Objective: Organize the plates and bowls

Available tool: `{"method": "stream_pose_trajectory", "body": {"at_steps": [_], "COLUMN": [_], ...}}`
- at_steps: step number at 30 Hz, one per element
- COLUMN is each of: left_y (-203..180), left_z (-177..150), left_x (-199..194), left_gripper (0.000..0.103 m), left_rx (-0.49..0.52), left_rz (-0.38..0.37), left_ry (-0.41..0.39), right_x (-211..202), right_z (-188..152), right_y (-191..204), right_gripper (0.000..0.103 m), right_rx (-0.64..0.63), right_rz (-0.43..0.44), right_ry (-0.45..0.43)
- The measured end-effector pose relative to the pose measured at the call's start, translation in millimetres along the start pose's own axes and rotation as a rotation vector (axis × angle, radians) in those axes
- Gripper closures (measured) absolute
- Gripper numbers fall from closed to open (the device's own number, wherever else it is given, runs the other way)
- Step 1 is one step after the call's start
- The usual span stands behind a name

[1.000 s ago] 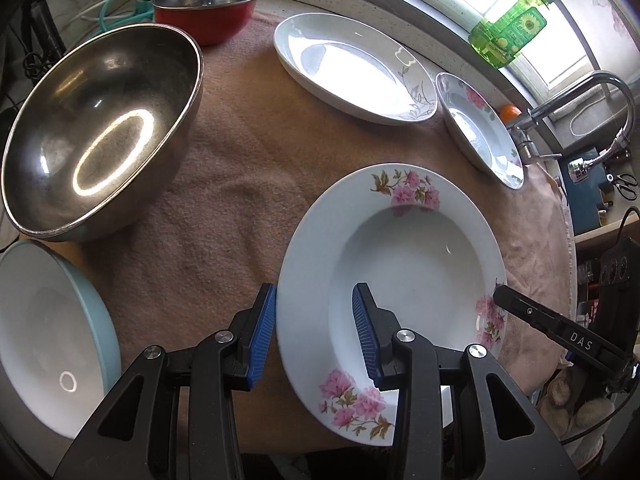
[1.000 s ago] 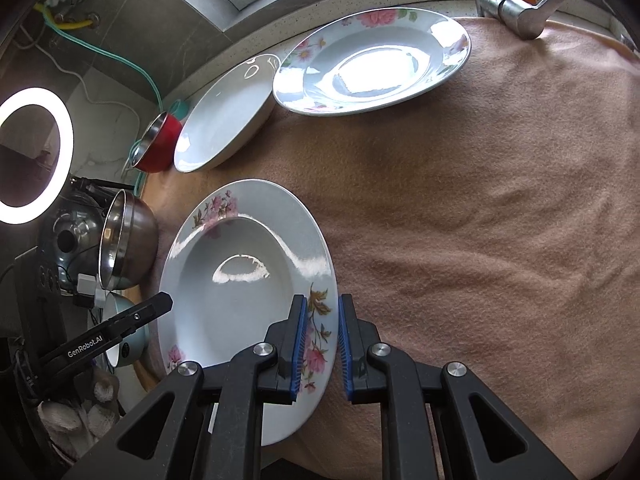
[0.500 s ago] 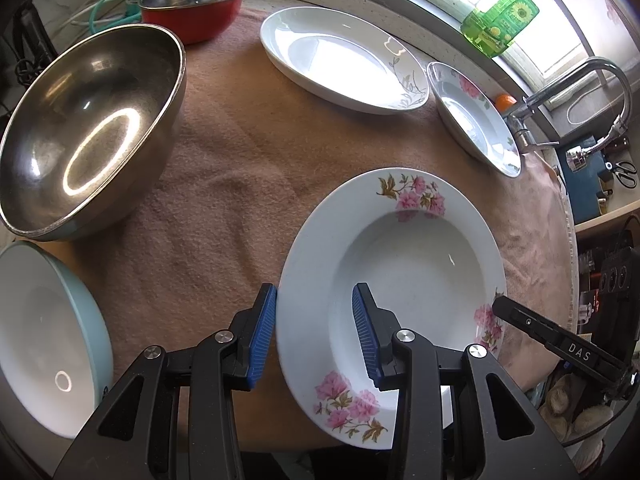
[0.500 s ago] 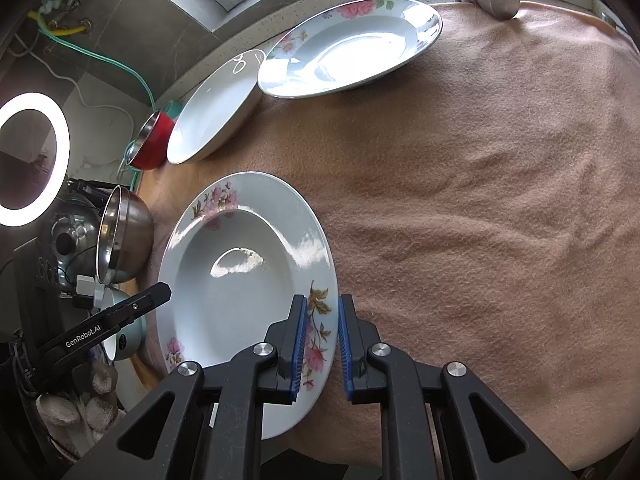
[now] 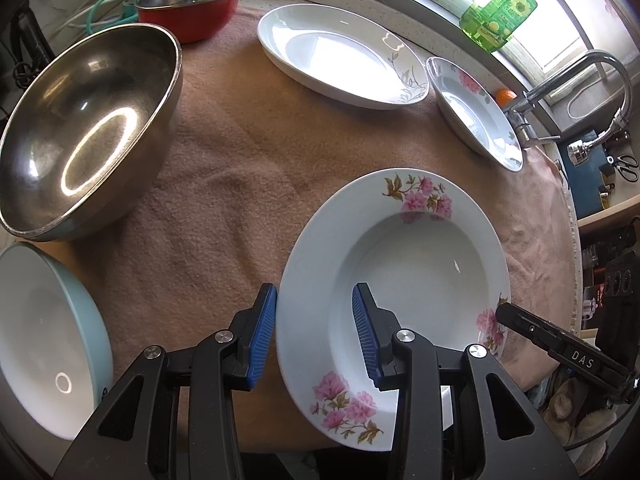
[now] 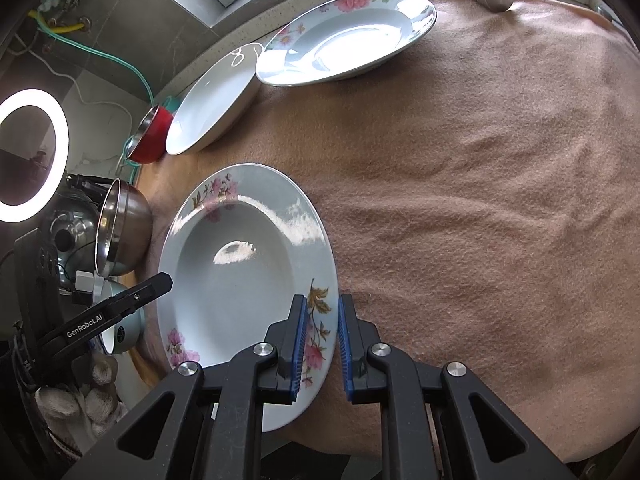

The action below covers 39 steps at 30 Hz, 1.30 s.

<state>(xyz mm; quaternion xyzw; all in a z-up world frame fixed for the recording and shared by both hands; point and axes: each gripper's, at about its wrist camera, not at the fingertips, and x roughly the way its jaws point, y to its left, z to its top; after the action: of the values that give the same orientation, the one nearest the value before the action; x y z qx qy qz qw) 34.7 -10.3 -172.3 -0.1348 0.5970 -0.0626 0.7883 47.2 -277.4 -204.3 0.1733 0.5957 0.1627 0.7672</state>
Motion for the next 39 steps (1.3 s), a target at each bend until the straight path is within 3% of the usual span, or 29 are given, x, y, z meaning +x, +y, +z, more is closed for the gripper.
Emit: {"method": "stream_pose_trajectory", "body": {"at_steps": [29,39], "left_y": [-2,1], "left_z": [0,-1], "left_x": [-3,-13], "left_gripper": [0.066,0.066], "left_rx": [0.011,0.011], "left_rz": [0.000,0.008], "left_ry": [-0.008,-0.042], "right_x": [2,-8], "right_z": [-2,0], "right_y": [0,1], "right_gripper": [0.088,0.087], "right_rx": [0.003,-0.011], "right_rz": [-0.010,-0.057], "right_ry": [0.012,-0.029]}}
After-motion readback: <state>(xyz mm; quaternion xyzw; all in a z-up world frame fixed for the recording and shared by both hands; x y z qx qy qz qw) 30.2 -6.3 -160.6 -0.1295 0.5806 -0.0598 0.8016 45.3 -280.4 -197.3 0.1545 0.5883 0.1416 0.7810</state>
